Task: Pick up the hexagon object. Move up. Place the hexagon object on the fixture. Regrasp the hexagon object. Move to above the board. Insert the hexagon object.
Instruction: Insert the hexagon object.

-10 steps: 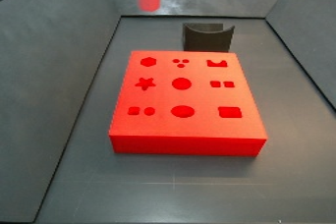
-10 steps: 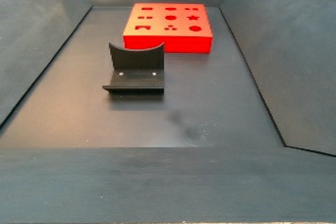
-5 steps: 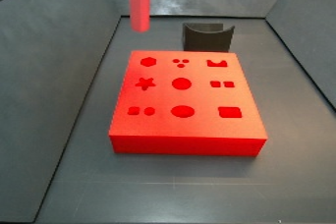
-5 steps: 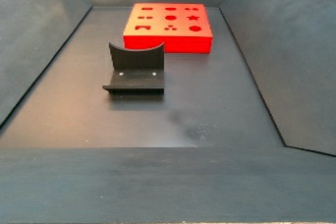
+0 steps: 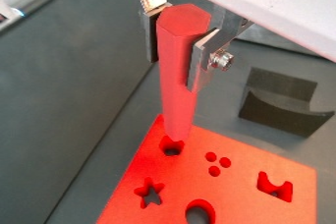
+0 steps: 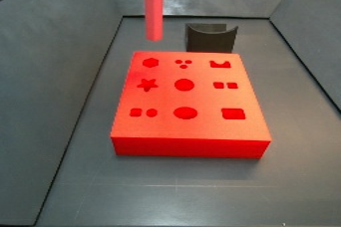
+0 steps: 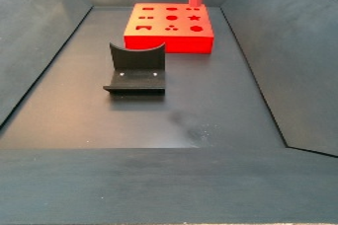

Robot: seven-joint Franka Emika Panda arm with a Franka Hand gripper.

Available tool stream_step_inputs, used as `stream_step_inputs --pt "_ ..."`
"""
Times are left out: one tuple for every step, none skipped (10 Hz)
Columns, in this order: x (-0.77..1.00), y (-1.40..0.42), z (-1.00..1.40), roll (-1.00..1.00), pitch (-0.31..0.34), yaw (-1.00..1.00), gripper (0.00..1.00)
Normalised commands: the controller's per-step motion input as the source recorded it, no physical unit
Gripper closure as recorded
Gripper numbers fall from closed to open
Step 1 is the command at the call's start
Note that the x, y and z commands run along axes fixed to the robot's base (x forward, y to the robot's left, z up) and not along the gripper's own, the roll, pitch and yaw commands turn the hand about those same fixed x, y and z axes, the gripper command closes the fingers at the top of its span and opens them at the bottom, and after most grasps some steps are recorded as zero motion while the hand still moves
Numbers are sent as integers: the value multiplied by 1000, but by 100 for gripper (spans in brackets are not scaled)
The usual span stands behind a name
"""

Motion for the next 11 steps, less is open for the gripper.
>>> stream_step_inputs --pt "0 134 -414 -203 -160 -203 100" --pt "0 80 -426 -187 -127 -374 100" --pt "-17 77 -291 -233 -163 -380 100" --pt "-46 97 -246 -270 -214 -366 100" --pt "-100 151 -240 -333 -270 -337 100" --pt "-180 183 -154 -369 -324 -211 100" --pt "-189 194 -171 -367 -301 -77 100" --pt "-180 169 -229 -323 -264 -29 100" --pt "-49 0 -114 -111 -131 0 100" --pt "0 0 0 -7 -13 0 100" --pt "0 0 -54 0 -13 0 100"
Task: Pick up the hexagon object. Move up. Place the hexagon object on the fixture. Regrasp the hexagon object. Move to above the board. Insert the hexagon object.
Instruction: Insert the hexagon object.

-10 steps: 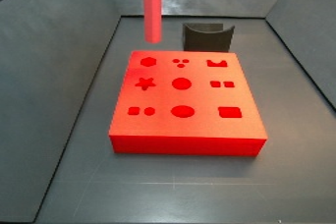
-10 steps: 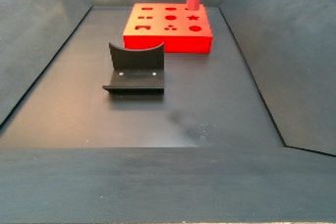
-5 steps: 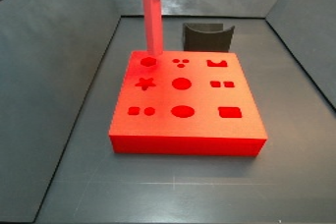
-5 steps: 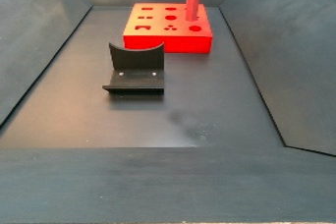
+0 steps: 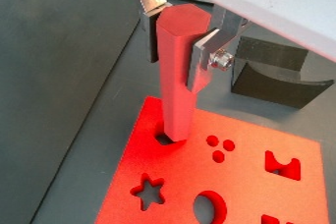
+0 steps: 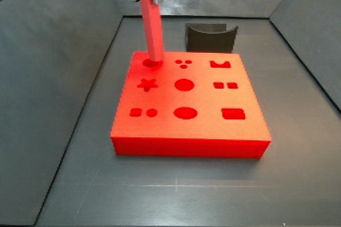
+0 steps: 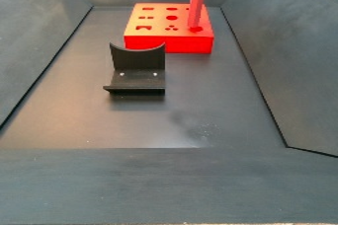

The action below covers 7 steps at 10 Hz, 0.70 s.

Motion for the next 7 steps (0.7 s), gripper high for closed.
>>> stream_step_inputs --pt "0 11 -174 -1 -13 0 100" --pt "0 26 -197 -14 0 -49 100" --pt "-9 0 -154 0 0 -43 100" --pt "0 -91 -43 70 4 0 100" --pt "0 -163 0 229 119 51 100" --pt "0 -137 0 256 143 43 100" --pt "-37 -69 -71 184 90 14 100"
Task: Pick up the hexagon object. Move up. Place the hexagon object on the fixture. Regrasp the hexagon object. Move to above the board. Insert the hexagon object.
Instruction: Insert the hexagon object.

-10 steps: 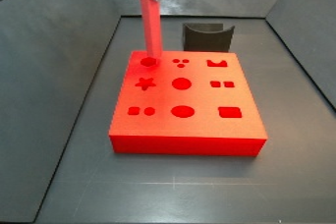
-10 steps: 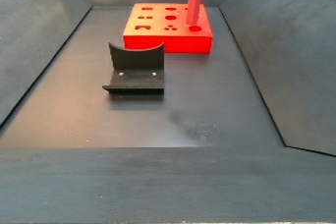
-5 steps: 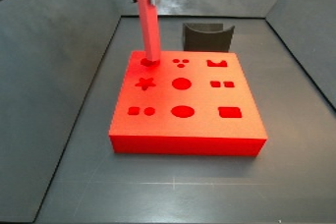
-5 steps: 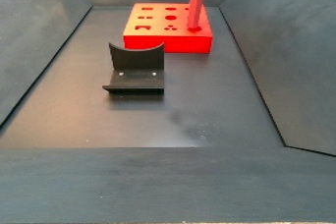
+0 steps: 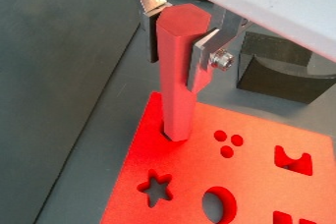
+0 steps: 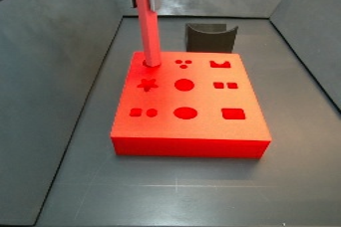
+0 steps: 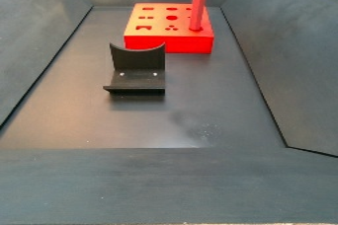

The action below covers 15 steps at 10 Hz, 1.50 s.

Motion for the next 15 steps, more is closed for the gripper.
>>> stream_step_inputs --pt "-114 0 -97 84 39 3 100" --pt "-157 77 -43 39 26 0 100" --pt "-163 23 -49 23 0 11 100" --pt "-97 0 -126 1 0 3 100" --pt "-57 0 -186 0 0 0 100" --pt "-14 0 -214 0 0 0 100" --pt "0 0 -226 0 0 0 100" --pt "0 0 -263 0 0 0 100" --pt "29 0 -297 0 0 0 100" --pt "66 0 -311 0 0 0 100" --pt "91 0 -320 0 0 0 100" --pt "97 0 -311 0 0 0 100" --pt "60 0 -283 0 0 0 100" --pt "23 0 -257 0 0 0 100" --pt "0 0 -57 0 0 0 100"
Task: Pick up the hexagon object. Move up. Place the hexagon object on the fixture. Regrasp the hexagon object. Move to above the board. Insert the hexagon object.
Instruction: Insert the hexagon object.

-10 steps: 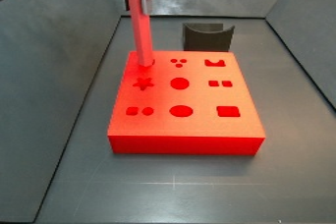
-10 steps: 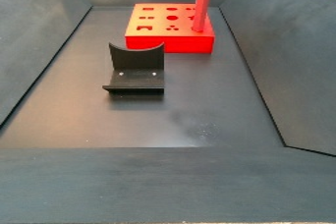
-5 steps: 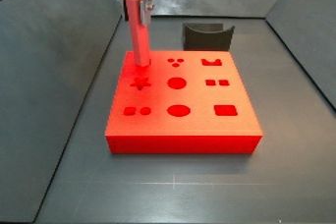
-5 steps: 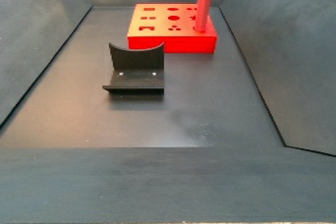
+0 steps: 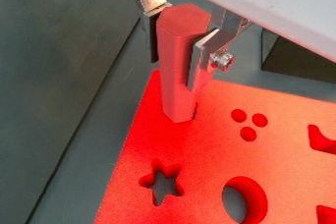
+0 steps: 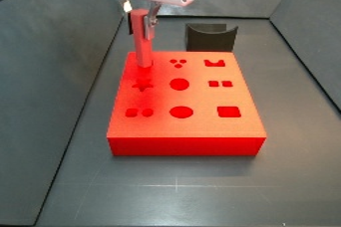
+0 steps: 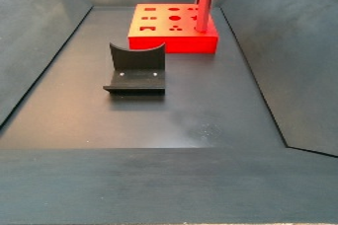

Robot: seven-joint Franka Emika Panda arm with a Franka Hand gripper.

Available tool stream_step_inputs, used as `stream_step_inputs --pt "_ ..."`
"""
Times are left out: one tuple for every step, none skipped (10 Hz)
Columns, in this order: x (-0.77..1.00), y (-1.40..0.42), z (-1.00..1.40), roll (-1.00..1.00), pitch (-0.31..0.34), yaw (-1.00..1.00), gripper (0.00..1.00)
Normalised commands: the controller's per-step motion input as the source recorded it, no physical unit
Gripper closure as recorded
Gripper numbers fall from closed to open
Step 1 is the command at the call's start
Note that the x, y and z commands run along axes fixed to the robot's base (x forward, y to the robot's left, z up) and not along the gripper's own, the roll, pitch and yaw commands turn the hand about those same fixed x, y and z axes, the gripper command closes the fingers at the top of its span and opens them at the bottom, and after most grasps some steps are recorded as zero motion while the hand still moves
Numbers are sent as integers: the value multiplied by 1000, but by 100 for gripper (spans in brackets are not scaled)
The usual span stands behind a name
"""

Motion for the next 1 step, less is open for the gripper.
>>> stream_step_inputs --pt "0 0 0 0 0 0 100"
